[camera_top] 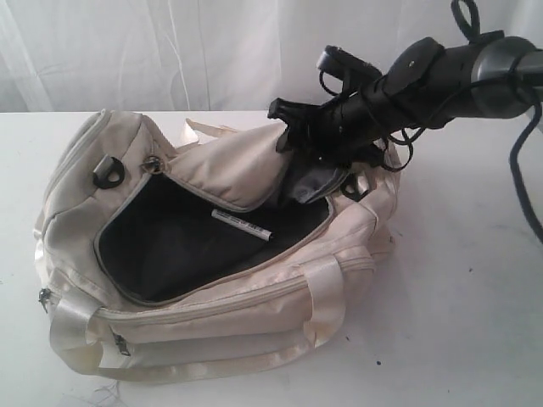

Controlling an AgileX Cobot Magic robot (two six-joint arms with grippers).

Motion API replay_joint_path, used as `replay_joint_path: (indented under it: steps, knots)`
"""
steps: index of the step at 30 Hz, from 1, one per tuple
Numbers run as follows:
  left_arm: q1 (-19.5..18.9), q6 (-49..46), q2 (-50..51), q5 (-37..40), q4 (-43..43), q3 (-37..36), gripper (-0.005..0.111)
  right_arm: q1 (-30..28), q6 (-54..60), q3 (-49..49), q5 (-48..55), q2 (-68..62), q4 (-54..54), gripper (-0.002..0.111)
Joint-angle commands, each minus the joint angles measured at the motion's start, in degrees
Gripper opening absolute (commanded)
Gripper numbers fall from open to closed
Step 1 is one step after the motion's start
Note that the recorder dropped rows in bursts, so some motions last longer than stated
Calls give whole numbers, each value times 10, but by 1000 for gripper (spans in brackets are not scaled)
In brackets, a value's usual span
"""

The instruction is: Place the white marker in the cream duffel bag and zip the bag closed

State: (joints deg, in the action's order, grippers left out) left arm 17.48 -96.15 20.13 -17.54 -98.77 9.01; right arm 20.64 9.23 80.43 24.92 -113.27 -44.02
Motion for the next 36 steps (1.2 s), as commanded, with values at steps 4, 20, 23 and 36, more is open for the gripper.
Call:
replay_joint_path:
  steps: [4,20,23,36]
  knots:
    - [5,2,0,36,-12,-4,0,9,13,2,-12,-43,-74,50]
    - [5,1,0,30,-10,-4,0,85,119,98,171,25,-165,0]
    - [5,1,0,30,-10,-4,0,118,119,98,187,25,-165,0]
    - [5,1,0,21,8,-4,0,148,-28,98,341,68,61,0]
